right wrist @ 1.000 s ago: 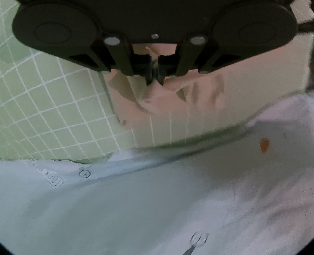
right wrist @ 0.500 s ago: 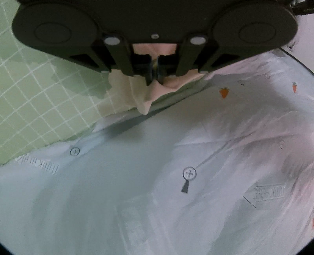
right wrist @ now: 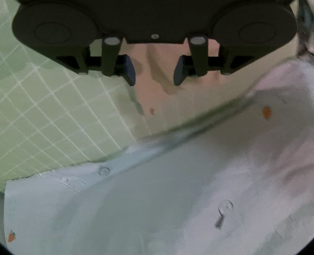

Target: Fold clothes

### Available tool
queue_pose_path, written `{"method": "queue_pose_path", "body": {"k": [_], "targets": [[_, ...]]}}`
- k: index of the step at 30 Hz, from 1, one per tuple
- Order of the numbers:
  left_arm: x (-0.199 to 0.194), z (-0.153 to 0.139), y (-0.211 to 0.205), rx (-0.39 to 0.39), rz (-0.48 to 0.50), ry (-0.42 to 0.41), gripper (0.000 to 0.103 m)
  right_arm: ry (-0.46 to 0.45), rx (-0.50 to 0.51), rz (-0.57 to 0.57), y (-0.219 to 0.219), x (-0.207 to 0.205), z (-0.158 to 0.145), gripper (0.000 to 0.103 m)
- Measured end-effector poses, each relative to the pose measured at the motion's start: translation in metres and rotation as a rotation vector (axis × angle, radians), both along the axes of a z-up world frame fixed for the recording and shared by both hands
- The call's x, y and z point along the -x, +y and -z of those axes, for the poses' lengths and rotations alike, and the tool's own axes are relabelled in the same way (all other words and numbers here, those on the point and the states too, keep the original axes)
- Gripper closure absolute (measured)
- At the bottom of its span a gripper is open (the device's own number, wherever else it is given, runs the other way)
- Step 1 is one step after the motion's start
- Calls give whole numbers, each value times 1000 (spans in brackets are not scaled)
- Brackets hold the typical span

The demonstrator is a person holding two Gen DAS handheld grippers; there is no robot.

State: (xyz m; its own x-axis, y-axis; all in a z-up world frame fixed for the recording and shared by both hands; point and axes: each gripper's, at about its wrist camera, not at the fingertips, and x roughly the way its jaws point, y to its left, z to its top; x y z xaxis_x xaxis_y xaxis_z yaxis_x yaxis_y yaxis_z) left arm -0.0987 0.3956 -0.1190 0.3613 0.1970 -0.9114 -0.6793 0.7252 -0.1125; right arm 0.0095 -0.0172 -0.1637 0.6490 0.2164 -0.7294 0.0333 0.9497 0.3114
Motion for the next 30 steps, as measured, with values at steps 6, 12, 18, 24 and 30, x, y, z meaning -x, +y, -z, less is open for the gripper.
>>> {"method": "queue_pose_path", "body": {"k": [6, 12, 18, 24, 30], "targets": [[2, 5, -7, -17, -35, 9, 20, 45, 63, 21, 6, 15, 13, 43], [-8, 13, -19, -88, 1, 25, 8, 84, 117, 35, 15, 43, 22, 5], [-10, 9, -30, -155, 11, -21, 43, 76, 63, 99, -2, 83, 14, 3], [-25, -6, -48, -84, 76, -88, 95, 90, 112, 125, -15, 108, 13, 3], [-38, -48, -110, -47, 264, -244, 95, 72, 89, 178, -44, 141, 3, 3]]}}
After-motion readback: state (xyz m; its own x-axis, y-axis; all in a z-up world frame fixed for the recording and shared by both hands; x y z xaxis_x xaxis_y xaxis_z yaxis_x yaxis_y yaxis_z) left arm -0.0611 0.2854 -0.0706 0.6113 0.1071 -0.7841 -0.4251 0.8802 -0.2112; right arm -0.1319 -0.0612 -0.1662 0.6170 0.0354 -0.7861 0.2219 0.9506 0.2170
